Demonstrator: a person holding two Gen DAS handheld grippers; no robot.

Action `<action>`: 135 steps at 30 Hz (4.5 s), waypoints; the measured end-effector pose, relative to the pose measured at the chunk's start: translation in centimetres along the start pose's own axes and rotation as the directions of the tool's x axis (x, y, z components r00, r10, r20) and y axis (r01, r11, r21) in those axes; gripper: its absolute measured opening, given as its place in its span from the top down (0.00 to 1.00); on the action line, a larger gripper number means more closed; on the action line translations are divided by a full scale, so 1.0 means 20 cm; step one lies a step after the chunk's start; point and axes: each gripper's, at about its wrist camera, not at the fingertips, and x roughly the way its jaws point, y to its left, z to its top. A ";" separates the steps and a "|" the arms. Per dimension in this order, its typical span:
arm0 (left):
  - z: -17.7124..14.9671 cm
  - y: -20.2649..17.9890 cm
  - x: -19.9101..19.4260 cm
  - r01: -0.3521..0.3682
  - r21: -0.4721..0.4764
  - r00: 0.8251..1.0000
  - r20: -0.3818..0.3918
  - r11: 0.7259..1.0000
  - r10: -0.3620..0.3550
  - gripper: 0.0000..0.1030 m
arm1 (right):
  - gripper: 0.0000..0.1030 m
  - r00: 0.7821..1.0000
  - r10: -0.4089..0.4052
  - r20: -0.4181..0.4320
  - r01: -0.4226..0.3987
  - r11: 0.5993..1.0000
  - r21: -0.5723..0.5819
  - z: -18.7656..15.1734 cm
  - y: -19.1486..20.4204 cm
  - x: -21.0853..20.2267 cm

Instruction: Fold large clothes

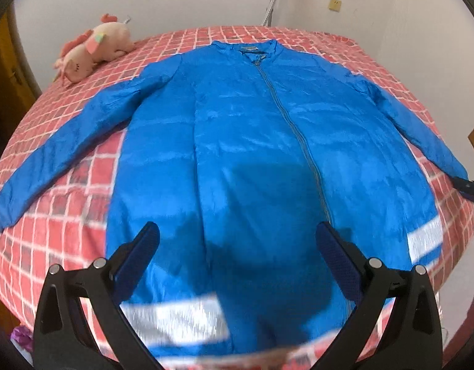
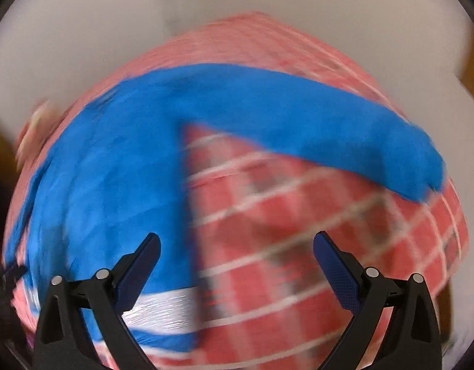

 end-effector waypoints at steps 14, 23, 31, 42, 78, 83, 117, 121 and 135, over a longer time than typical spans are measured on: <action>0.27 -0.02 0.24 -0.003 0.019 1.000 0.000 1.000 0.003 0.03 | 0.23 0.996 0.010 -0.084 0.018 0.947 0.322 0.30 -0.71 0.26; 0.27 0.06 0.29 0.006 -0.011 1.000 -0.010 1.000 -0.006 0.03 | 0.82 0.999 -0.033 0.015 0.027 0.947 0.321 0.42 -0.63 0.16; 0.29 0.09 0.31 0.028 -0.017 1.000 0.000 0.999 -0.028 0.03 | 0.89 0.978 0.050 0.201 -0.077 0.989 0.129 0.57 -0.24 -0.13; 0.34 0.24 0.29 -0.011 -0.072 1.000 0.009 0.997 0.011 0.03 | 0.90 0.980 0.188 0.071 -0.152 0.925 -0.348 0.70 0.91 0.18; 0.92 -0.45 0.90 0.184 0.056 0.975 -0.140 0.981 -0.175 0.31 | 0.73 0.979 0.203 0.007 -0.191 0.932 -0.308 0.83 0.75 0.57; 0.93 -0.44 0.84 0.235 0.047 0.969 -0.089 0.971 -0.231 0.75 | 0.73 0.969 0.245 0.019 -0.228 0.923 -0.310 0.83 0.77 0.54; 0.80 0.34 0.53 0.020 -0.177 0.995 0.095 0.984 -0.003 0.49 | 0.68 0.950 0.282 -0.135 -0.312 0.853 -0.417 0.58 1.15 0.68; 0.79 0.21 0.49 0.041 -0.115 0.990 0.136 0.993 -0.025 0.44 | 0.68 0.973 0.225 -0.058 -0.224 0.844 -0.488 0.46 1.30 0.60; 0.72 0.19 0.81 -0.072 -0.093 0.997 -0.001 0.993 0.072 0.41 | 0.68 0.997 0.080 0.018 -0.057 0.831 -0.553 0.32 1.40 0.76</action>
